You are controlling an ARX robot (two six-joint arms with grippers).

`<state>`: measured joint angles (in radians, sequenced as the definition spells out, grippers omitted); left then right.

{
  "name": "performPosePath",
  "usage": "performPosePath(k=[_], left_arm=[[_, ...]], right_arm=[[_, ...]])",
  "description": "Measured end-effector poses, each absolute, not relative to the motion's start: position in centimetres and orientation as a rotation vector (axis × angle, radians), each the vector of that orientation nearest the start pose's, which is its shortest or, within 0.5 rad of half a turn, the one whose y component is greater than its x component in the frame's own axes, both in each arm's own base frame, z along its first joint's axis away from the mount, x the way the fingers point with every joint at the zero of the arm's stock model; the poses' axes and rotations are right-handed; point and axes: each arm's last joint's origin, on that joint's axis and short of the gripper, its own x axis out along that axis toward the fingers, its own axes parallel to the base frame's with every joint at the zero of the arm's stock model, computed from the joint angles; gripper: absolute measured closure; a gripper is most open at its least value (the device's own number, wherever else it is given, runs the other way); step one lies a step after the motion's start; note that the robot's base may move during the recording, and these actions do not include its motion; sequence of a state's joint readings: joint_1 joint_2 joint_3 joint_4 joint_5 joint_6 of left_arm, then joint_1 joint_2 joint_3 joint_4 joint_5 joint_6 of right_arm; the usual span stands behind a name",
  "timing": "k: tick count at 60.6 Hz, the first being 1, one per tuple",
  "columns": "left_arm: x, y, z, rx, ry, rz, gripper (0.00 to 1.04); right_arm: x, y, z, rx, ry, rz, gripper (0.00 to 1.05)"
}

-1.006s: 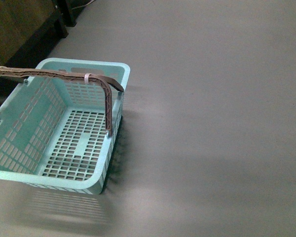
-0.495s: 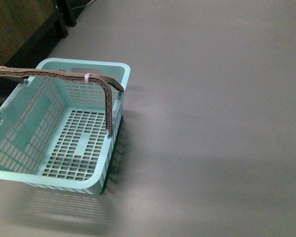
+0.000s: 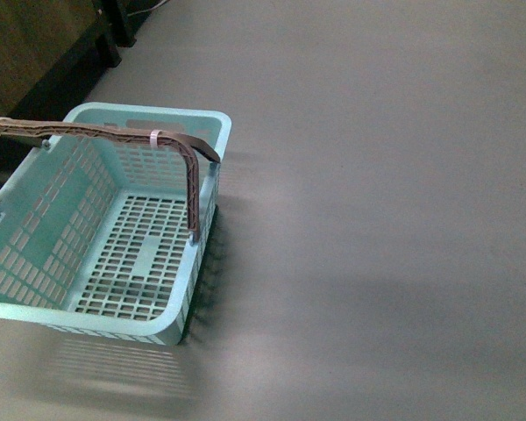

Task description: Pick lemon and mango into basket

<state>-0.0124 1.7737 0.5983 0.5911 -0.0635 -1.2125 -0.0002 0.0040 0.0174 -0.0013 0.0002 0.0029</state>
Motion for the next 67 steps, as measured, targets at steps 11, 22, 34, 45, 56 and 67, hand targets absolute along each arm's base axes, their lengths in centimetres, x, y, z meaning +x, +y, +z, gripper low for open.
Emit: performPosePath(k=[11, 22, 34, 45, 56, 67], left_arm=[[34.3, -0.4, 8.5, -1.197, 0.493, 0.427, 0.07], [38.2, -1.1, 6.6, -1.226, 0.516, 0.437, 0.07], [42.1, -2.7, 5.5, -1.222, 0.535, 0.414, 0.07], [44.2, -4.1, 4.1, -1.207, 0.583, 0.423, 0.30], [44.4, -4.7, 4.0, -1.229, 0.592, 0.447, 0.57], [43.9, -5.1, 3.9, -1.268, 0.588, 0.479, 0.87]], right_arm=[[9.7, 0.0, 16.9, 0.003, -0.012, 0.000, 0.09], [9.7, 0.0, 16.9, 0.003, -0.012, 0.000, 0.09], [9.7, 0.0, 16.9, 0.003, -0.012, 0.000, 0.09], [9.7, 0.0, 16.9, 0.003, -0.012, 0.000, 0.09], [9.7, 0.0, 16.9, 0.003, -0.012, 0.000, 0.09], [9.7, 0.0, 16.9, 0.003, -0.012, 0.000, 0.09]])
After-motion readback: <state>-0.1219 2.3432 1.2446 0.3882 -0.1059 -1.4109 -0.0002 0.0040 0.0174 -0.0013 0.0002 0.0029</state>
